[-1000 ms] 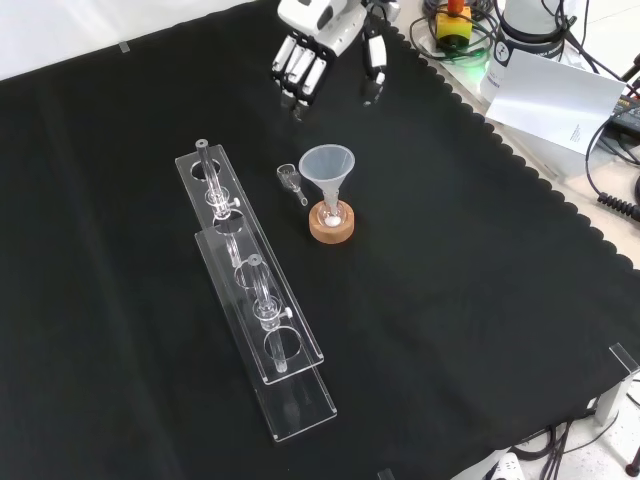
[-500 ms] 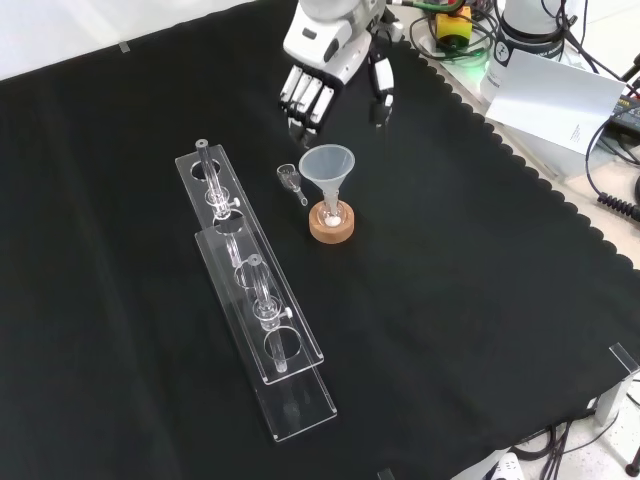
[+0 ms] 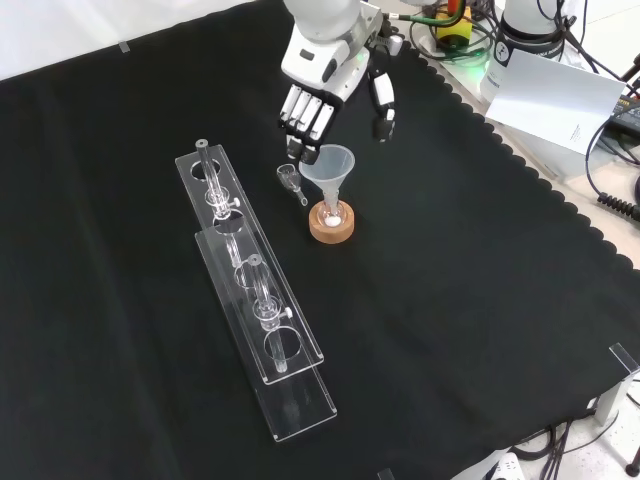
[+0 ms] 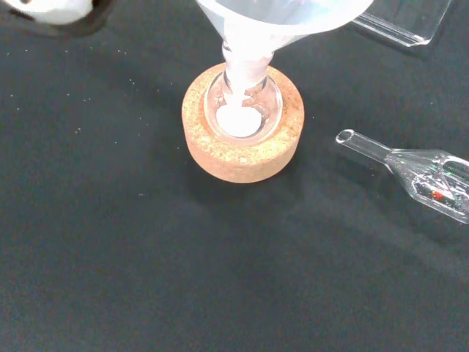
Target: Remove the funnel from the round-bottom flask.
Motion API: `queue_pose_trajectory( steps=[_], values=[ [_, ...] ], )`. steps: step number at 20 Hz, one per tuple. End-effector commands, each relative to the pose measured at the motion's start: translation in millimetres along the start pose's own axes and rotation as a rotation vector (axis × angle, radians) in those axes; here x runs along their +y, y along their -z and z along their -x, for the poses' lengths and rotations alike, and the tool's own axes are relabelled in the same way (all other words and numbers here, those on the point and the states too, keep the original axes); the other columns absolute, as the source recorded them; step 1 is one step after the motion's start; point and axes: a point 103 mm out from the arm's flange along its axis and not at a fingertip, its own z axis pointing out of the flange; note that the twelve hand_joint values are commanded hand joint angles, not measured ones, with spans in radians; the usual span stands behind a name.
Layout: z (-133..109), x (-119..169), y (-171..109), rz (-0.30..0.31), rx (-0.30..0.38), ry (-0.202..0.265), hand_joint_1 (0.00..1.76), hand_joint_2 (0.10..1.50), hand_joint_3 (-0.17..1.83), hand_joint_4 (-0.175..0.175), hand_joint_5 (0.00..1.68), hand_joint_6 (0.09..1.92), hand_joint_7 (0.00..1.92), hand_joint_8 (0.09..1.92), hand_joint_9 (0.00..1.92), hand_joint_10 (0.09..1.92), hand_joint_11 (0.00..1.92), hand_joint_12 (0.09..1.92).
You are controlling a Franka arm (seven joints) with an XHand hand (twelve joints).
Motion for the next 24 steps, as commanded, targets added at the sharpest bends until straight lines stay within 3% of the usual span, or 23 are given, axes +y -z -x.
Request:
queue_pose_trajectory(
  steps=[1, 24],
  values=[
    [2, 16, -14, -0.050, 0.023, 0.013, 0.61, 0.63, 0.41, -0.048, 0.00, 0.09, 0.00, 0.25, 0.15, 0.81, 0.19, 1.39],
    [10, 29, -27, -0.051, 0.024, -0.015, 0.61, 0.64, 0.38, -0.047, 0.00, 0.09, 0.00, 0.23, 0.12, 0.82, 0.18, 1.40]
  ],
)
